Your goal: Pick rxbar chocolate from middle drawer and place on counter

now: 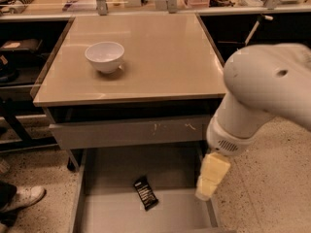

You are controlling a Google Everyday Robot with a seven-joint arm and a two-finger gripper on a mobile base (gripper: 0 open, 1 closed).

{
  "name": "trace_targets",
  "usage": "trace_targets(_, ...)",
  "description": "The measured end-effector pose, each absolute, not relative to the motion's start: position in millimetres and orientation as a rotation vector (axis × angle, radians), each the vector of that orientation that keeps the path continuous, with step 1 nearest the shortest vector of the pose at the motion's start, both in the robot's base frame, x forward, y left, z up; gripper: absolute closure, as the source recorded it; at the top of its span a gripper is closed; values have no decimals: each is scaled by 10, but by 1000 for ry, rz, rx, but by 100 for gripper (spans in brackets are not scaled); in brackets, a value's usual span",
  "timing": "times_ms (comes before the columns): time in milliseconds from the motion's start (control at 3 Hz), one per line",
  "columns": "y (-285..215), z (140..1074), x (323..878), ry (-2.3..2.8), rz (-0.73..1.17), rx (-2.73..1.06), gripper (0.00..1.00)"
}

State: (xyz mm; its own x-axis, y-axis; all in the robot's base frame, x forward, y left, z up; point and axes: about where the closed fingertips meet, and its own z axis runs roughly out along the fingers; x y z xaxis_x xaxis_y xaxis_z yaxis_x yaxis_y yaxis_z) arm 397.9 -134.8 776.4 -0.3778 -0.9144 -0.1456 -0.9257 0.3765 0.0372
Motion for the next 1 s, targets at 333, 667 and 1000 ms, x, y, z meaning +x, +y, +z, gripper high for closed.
trace_targets(333, -1066, 7249, 4076, 2600, 284, -1535, 0)
trace_targets(667, -833, 6779, 4037, 2644, 455, -1454, 0)
trace_targets(1000, -801, 6704, 4045, 2647, 481, -1443, 0)
